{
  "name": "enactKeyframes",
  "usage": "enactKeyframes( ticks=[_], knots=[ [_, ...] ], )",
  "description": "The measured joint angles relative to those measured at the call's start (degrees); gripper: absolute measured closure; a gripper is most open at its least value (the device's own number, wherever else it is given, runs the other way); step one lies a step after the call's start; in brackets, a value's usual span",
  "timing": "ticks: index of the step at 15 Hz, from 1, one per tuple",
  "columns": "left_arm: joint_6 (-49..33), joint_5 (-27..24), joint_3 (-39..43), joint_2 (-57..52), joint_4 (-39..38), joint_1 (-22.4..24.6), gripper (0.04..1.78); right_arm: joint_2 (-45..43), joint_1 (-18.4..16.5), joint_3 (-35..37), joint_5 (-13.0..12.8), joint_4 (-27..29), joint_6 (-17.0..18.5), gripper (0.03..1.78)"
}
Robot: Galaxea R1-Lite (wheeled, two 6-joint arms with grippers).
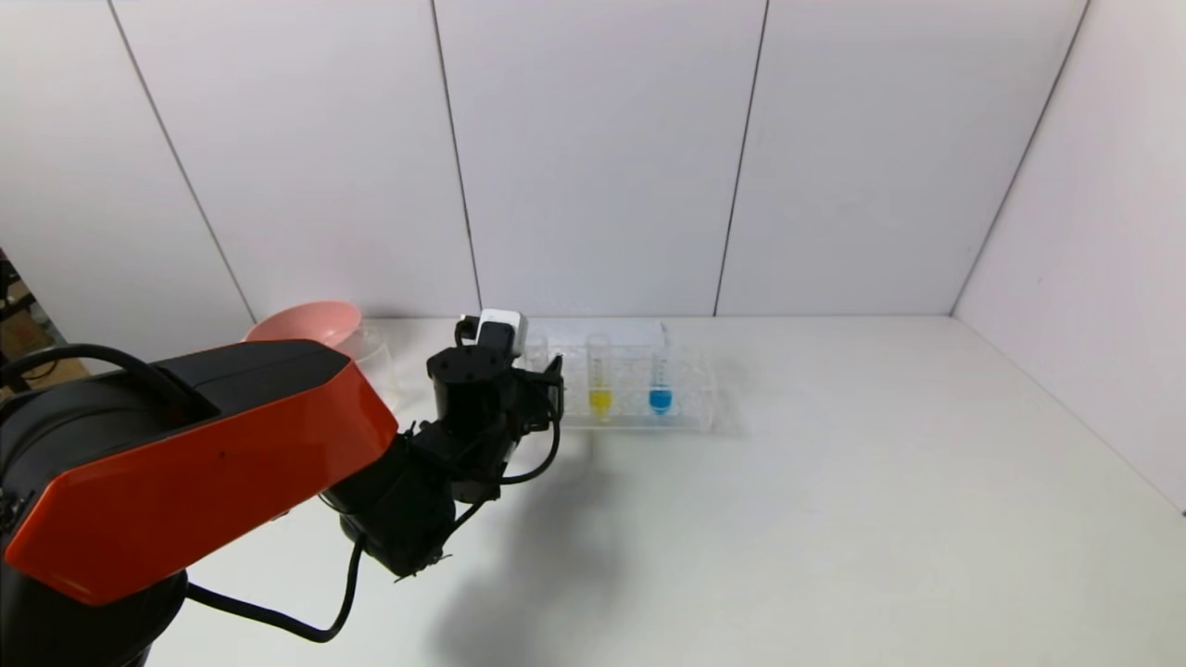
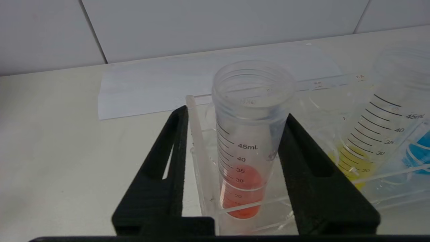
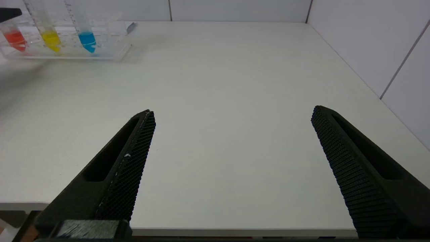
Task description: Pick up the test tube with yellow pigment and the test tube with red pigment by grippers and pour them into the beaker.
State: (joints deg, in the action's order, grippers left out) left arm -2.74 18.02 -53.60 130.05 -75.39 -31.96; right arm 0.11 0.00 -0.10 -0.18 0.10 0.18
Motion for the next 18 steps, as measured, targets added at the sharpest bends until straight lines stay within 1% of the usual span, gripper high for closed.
enactKeyframes(
  ticks=[1, 2, 3, 10, 18],
  knots=[
    [0.05, -0.07, -0.01, -0.01, -0.02, -0.11, 1.20, 0.00, 0.00, 0.00, 0.00, 0.00, -0.02, 0.11],
    [0.07, -0.07, -0.01, -0.01, 0.02, -0.23, 1.32, 0.00, 0.00, 0.00, 0.00, 0.00, 0.00, 0.11],
    [0.02, -0.07, -0.01, -0.01, 0.00, -0.26, 1.36, 0.00, 0.00, 0.00, 0.00, -0.02, 0.00, 0.11],
    [0.05, -0.05, 0.02, -0.43, -0.44, -0.39, 1.37, 0.00, 0.00, 0.00, 0.00, 0.00, 0.00, 0.11],
    [0.16, 0.15, 0.46, -3.28, -0.38, -0.83, 1.37, 0.00, 0.00, 0.00, 0.00, 0.00, 0.00, 0.11]
  ],
)
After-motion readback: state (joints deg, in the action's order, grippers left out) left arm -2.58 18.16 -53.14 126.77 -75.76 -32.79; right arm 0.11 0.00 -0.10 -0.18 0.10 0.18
